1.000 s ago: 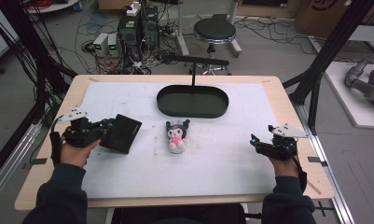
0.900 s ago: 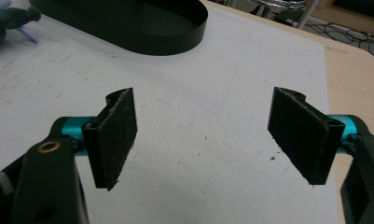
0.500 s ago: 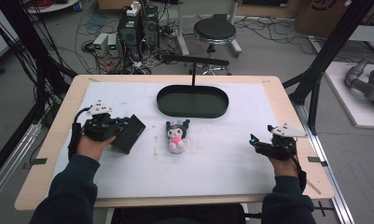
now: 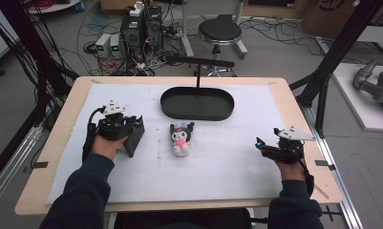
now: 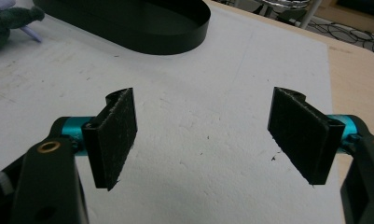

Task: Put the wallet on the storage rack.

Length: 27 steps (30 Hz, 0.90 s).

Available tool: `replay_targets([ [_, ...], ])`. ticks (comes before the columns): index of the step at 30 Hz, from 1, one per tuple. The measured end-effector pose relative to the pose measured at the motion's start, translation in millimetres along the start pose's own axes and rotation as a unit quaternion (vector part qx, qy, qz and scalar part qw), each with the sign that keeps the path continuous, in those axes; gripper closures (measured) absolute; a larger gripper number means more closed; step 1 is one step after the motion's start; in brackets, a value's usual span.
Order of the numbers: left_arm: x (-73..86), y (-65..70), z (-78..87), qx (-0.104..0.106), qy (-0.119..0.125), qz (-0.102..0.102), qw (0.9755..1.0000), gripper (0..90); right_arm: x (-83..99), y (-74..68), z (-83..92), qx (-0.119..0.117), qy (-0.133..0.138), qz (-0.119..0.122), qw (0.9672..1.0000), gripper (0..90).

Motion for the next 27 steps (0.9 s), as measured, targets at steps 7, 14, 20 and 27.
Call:
replay_targets([
  [7,-18.8,-8.1,16.2,-0.034,0.072,0.011,0.9968,39.0,0.4,-0.1,-0.1,0.000,-0.001,-0.001,1.0000,24.3],
  [14,-17.1,-14.7,44.5,-0.097,0.119,-0.001,0.9882,20.0,0.7,0.4,0.7,0.002,-0.002,-0.002,1.0000,24.3],
  [20,-4.0,-13.4,60.5,-0.119,0.134,0.002,0.9837,19.4,0.3,-1.0,0.0,0.000,-0.001,0.001,1.0000,24.3],
  [27,18.6,-11.2,60.9,-0.118,0.134,0.016,0.9837,19.4,0.7,-3.0,-1.4,-0.002,-0.003,-0.001,1.0000,24.4],
])
Point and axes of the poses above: each handheld gripper's, and its own axes: z roughly backward along the jaws, x roughly out of its underside, y roughly to its right, the point moved 10 cm from there along -z, roughly forward along the jaws, and after that the axes turned 14 degrees about y, right-handed, at the moved point
